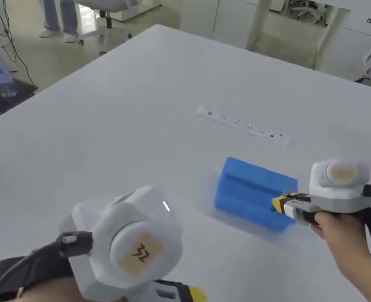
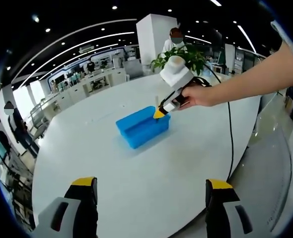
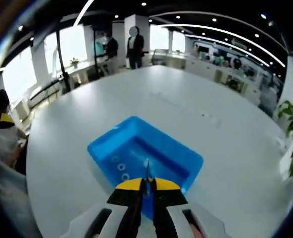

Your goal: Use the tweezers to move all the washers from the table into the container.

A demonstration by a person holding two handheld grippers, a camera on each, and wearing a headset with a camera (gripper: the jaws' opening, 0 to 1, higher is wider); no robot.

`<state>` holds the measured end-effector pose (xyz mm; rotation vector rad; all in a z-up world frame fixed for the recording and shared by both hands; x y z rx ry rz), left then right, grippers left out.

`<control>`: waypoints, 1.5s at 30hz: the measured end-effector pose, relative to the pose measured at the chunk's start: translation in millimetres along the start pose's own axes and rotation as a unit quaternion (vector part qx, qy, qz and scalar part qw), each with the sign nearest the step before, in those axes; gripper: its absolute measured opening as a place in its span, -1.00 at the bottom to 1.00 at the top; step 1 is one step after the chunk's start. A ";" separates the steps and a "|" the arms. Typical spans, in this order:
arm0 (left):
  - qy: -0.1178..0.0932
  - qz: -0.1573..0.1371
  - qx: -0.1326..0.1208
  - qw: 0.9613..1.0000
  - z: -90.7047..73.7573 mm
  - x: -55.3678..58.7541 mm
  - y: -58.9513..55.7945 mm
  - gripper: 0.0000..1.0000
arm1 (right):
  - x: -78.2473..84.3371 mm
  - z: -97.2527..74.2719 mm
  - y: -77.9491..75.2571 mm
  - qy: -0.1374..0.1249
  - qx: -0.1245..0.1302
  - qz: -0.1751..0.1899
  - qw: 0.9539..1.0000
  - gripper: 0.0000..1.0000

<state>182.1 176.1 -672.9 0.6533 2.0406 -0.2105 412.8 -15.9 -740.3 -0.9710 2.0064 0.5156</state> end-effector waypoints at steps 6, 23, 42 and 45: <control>-0.020 0.024 0.019 0.999 0.9 -19.5 2.4 0.69 | -19.9 -24.2 12.8 -0.049 -0.001 -0.010 0.999 -0.94; -0.134 0.030 0.136 0.981 5.8 -90.7 -7.1 -0.15 | -49.4 -94.4 83.7 -0.131 -0.077 -0.035 0.988 -0.95; -0.149 0.116 0.260 0.947 22.3 -116.3 -19.6 -0.73 | -36.7 -119.4 141.7 -0.095 -0.171 -0.151 0.969 -0.95; -0.143 0.126 0.302 0.934 25.7 -114.9 -24.1 -0.81 | -31.7 -119.7 145.5 -0.084 -0.180 -0.172 0.965 -0.95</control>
Point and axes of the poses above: the centre of the closed fingertips' face, and the gripper's own axes: z roughly forward along the fingers, y roughly to its left, x roughly out of its underside, the point moved 8 cm from there along -z, roughly backward along the fingers, and after that the axes turned 9 degrees about -y, right-handed, at the moved point
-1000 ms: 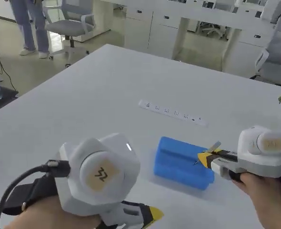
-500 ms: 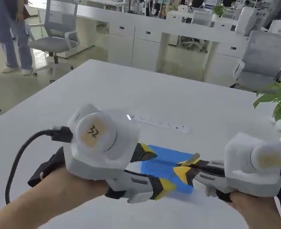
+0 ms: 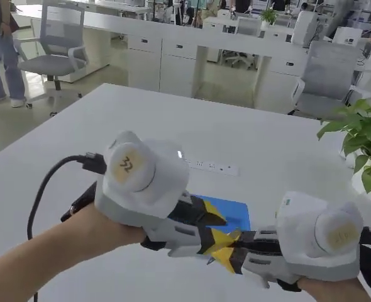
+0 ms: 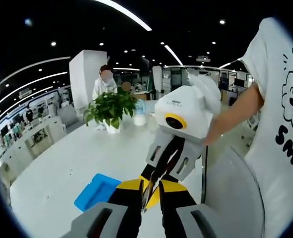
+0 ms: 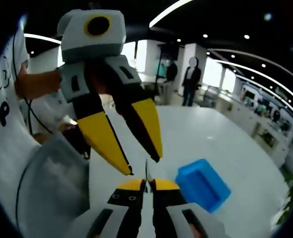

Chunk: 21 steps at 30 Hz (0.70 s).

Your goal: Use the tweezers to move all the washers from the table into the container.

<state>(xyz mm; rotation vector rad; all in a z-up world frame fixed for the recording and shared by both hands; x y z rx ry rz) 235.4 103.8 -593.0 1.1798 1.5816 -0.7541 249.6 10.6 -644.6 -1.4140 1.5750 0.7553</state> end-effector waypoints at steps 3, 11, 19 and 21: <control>0.022 0.012 0.030 0.999 1.8 4.8 -0.9 -0.87 | 0.8 -0.1 0.9 0.003 -0.005 -0.002 1.000 -0.95; 0.036 0.037 0.063 0.997 12.1 2.4 -0.1 -0.90 | 5.2 0.5 4.2 0.020 -0.029 -0.008 0.999 -0.95; 0.063 0.086 0.103 0.989 17.3 -2.4 -2.2 -1.00 | 12.4 -1.0 4.7 0.034 -0.041 -0.007 0.999 -0.95; 0.073 0.107 0.109 0.986 17.0 -0.9 -1.6 -1.00 | 14.1 -1.3 3.8 0.036 -0.041 -0.006 0.999 -0.95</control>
Point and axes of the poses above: the centre of the closed fingertips' face, and the gripper's own axes: z roughly forward along the fingers, y roughly to its left, x roughly out of its underside, the point moved 8 cm from there along -z, roughly backward along the fingers, and after that the axes turned 9 degrees about -y, right-handed, at the moved point
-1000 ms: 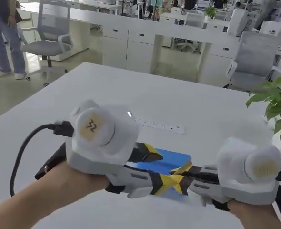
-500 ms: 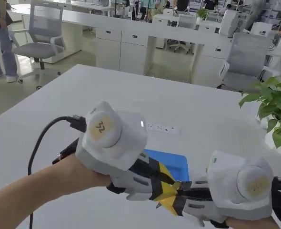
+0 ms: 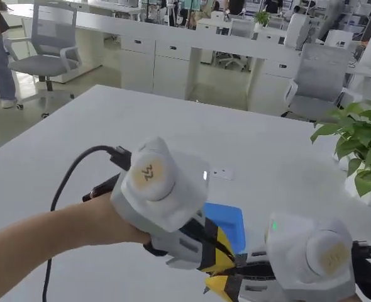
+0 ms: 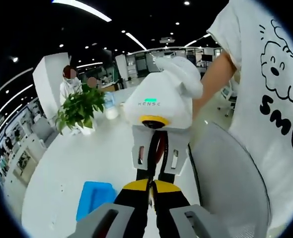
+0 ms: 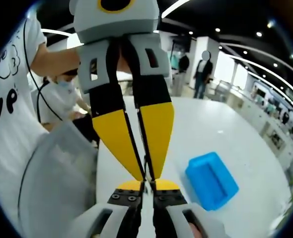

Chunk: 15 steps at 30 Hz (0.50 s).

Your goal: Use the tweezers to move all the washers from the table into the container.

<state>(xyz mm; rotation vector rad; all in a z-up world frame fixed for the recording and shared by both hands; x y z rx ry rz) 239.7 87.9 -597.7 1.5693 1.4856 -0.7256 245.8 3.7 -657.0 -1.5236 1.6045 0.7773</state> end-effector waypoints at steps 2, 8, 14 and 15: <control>0.003 0.004 0.003 1.000 -0.4 1.8 0.4 -1.00 | 2.2 -0.1 -0.7 0.002 0.000 0.001 1.000 -0.95; 0.010 0.017 0.022 1.000 1.0 12.3 1.0 -1.00 | 9.0 2.8 -0.5 0.022 -0.006 -0.009 1.000 -0.95; 0.029 0.032 0.033 0.999 4.9 26.8 0.8 -1.00 | 20.2 10.2 -1.8 0.059 -0.022 -0.032 0.998 -0.94; 0.035 0.030 0.037 0.998 4.6 31.6 2.0 -1.00 | 21.4 11.4 -2.0 0.061 -0.023 -0.035 0.997 -0.94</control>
Point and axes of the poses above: the centre of the closed fingertips' face, and the gripper's own axes: z roughly forward along the fingers, y roughly to its left, x roughly out of its underside, the point moved 8 cm from there along -z, roughly backward along the fingers, and after that the axes turned 9 degrees about -y, right-handed, at the moved point
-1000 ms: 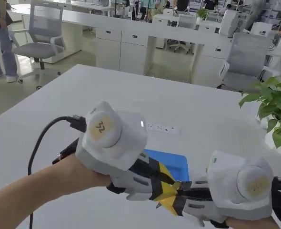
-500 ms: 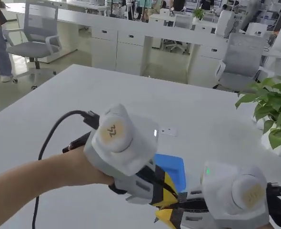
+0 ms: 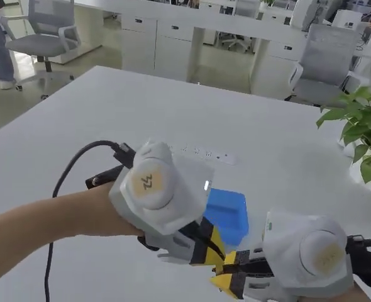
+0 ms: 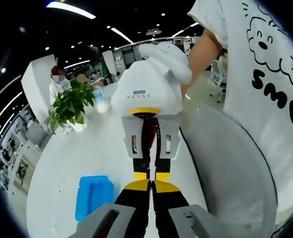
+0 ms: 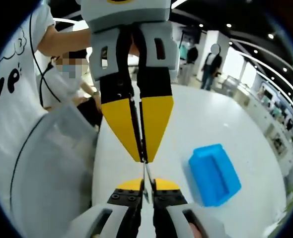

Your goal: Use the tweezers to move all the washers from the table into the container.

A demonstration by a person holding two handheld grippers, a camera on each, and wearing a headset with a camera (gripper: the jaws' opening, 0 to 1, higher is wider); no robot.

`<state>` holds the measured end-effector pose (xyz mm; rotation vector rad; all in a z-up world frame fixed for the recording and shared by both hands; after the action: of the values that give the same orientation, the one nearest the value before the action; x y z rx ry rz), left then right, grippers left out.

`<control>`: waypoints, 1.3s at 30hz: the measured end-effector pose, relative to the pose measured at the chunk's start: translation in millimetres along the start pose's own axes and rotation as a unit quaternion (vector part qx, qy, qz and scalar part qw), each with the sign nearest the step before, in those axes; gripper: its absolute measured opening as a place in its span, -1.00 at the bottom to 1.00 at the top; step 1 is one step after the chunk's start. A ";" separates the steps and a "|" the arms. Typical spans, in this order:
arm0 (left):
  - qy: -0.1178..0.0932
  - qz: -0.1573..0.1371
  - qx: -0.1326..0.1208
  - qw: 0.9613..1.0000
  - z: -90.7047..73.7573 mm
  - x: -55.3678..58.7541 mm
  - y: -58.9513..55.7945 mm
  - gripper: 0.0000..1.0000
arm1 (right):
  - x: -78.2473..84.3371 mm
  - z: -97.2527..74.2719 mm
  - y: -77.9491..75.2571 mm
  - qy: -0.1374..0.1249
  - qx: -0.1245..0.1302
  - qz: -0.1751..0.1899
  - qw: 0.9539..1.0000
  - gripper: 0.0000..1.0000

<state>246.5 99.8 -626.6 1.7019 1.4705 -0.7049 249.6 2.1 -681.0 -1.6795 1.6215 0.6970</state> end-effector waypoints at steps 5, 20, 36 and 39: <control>0.004 -0.010 -0.006 1.000 4.5 17.7 2.0 -1.00 | 8.8 8.6 -5.7 0.019 -0.007 -0.007 1.000 -0.94; 0.015 -0.063 -0.012 0.998 39.6 82.2 -0.6 -1.00 | 54.5 55.2 -10.6 0.078 -0.028 0.005 0.997 -0.93; 0.044 -0.107 -0.001 0.993 58.7 127.0 -0.9 -1.00 | 77.2 64.2 -13.6 0.079 0.031 0.083 0.993 -0.73; 0.049 -0.111 0.002 0.993 62.9 132.7 -3.5 -1.00 | 73.1 58.0 -11.6 0.068 0.034 0.098 0.992 -0.66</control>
<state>271.8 121.9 -769.6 1.6113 1.7456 -0.7503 271.5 1.7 -772.5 -1.5620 1.9046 0.6246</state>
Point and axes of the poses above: the centre of the closed fingertips' face, and the gripper's own axes: z roughly forward along the fingers, y roughly to its left, x roughly out of its underside, the point moved 8 cm from there along -z, roughly backward along the fingers, and after that the axes turned 9 degrees about -y, right-handed, at the moved point
